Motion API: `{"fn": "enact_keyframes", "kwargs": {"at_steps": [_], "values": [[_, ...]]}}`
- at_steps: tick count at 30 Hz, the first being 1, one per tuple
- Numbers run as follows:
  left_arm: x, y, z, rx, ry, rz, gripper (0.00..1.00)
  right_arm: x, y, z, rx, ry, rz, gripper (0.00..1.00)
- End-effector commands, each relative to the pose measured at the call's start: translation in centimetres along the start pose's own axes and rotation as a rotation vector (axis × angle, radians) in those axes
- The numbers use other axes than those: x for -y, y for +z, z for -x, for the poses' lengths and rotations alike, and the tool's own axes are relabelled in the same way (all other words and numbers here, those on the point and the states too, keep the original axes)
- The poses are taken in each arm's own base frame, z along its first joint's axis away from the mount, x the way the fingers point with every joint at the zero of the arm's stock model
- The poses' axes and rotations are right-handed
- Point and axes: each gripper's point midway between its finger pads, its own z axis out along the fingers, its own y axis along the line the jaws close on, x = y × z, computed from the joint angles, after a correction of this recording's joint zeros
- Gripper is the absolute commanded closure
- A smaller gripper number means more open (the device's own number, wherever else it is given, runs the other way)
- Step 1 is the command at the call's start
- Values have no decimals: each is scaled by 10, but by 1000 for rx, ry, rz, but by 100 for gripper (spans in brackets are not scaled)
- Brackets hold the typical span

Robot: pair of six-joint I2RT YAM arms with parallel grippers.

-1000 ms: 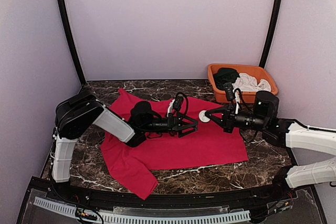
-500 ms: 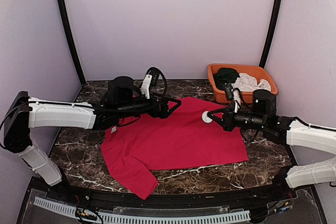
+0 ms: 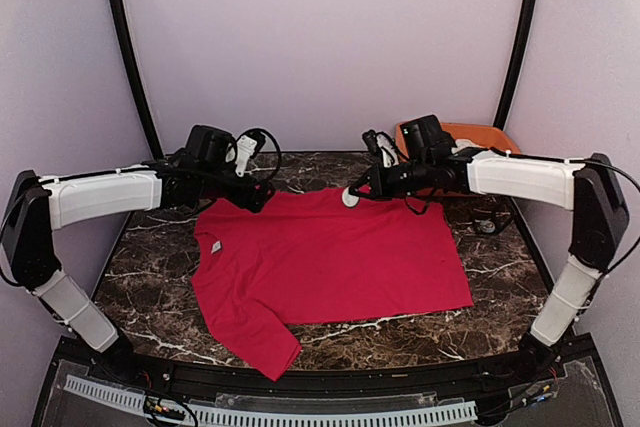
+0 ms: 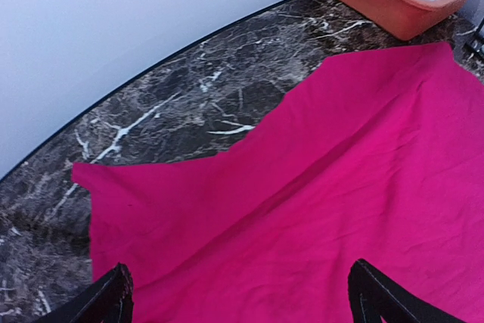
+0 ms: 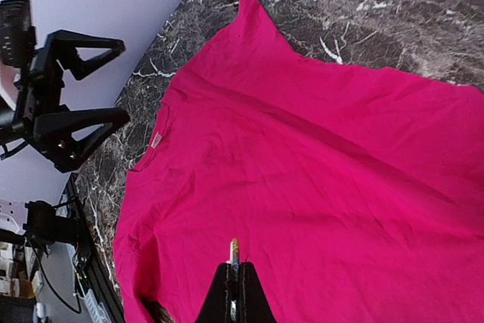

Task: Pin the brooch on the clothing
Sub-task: Pick up the flattened clothing from the center of the board.

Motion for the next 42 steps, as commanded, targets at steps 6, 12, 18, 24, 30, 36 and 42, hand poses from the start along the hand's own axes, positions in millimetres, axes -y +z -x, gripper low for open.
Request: {"fn": "enact_keyframes", "kwargs": {"at_steps": [6,12,18,24,30,36,42], "values": [[-36,13,-23,-32,343,-19,1,-3,72,10,-210,233,136,100],[-27,41,-41,-73,430,-103,1,0,82,22,-185,216,87,100],[-27,62,-54,-138,473,-167,5,1,93,33,-167,221,71,100],[-35,71,-67,-170,455,-191,9,1,105,34,-178,227,84,100],[-41,62,-79,-184,405,-268,10,2,105,32,-177,219,78,100],[-54,67,-86,-209,367,-292,13,4,106,27,-187,225,81,100],[-50,83,-96,-256,338,-352,26,5,104,27,-181,219,67,100]]}}
